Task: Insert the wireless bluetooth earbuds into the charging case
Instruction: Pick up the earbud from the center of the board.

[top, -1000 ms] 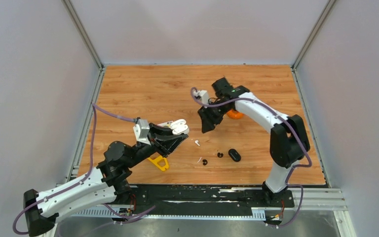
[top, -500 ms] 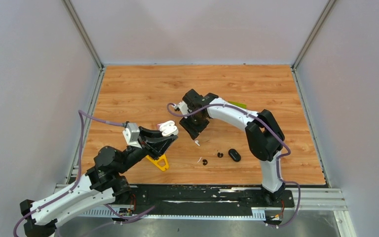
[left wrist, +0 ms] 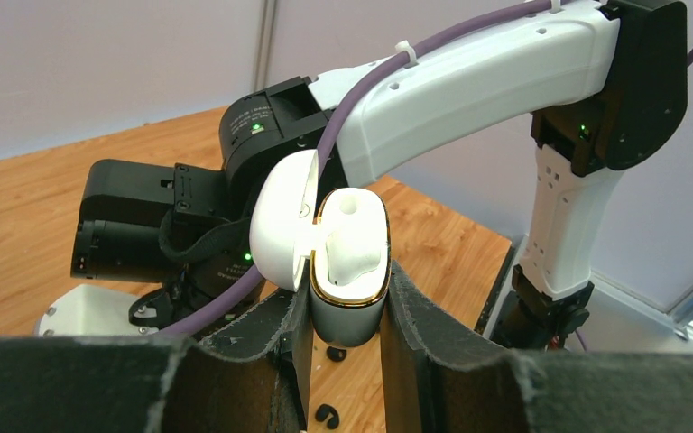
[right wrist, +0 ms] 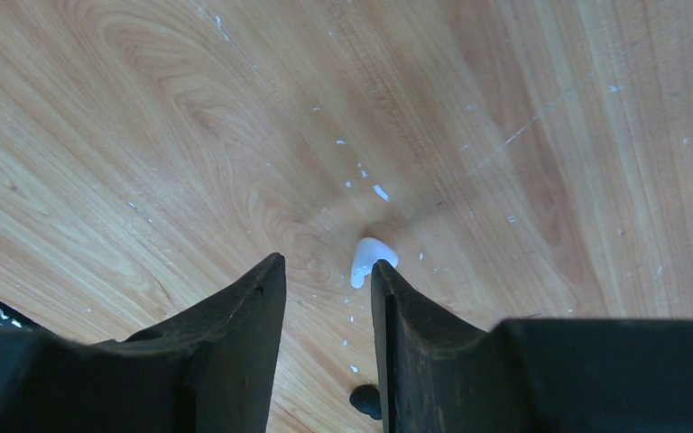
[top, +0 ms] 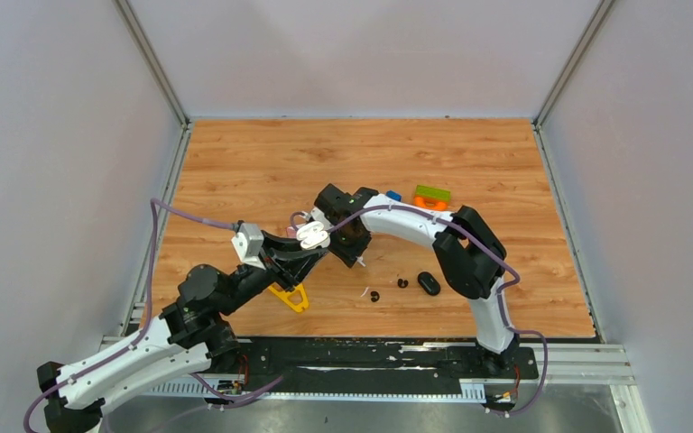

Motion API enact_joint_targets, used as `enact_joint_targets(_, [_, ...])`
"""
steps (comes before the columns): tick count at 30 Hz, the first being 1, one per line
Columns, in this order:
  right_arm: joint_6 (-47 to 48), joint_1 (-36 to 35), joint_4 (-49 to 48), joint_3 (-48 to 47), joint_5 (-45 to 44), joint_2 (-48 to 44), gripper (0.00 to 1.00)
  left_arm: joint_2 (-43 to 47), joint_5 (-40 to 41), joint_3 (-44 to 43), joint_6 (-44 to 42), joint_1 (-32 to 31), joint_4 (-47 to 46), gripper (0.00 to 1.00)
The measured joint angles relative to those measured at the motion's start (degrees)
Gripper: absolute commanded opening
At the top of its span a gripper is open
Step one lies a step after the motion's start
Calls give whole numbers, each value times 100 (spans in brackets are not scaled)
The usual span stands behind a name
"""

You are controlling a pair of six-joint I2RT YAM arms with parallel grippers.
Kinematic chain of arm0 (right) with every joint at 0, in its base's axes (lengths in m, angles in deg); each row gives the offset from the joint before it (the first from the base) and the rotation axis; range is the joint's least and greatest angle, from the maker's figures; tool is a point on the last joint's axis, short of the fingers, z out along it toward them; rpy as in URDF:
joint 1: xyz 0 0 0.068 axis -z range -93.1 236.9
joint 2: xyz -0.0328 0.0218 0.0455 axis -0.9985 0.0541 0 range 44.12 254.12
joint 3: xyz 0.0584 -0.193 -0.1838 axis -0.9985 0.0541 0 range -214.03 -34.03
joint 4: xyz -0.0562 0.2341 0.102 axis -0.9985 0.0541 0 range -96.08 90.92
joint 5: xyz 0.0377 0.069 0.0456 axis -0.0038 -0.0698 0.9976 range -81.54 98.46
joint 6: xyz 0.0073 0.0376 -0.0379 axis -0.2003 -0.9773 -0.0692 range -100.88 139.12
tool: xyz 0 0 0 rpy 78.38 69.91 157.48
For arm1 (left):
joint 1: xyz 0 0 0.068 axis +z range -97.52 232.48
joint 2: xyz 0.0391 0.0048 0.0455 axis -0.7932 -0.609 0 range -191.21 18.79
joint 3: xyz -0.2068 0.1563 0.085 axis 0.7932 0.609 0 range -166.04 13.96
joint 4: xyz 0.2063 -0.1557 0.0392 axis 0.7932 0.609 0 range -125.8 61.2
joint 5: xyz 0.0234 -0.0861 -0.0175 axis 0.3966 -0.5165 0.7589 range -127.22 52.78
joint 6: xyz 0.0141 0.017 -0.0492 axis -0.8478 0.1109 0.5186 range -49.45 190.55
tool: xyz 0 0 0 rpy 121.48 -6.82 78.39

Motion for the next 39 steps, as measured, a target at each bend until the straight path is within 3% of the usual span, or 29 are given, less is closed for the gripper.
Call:
enact_joint_targets(21, [4, -48, -4, 94, -566, 225, 33, -109, -4, 0, -4, 0, -13, 0])
enact_joint_targets(39, [136, -46, -9, 94, -505, 247, 35, -164, -46, 0, -4, 0, -48, 0])
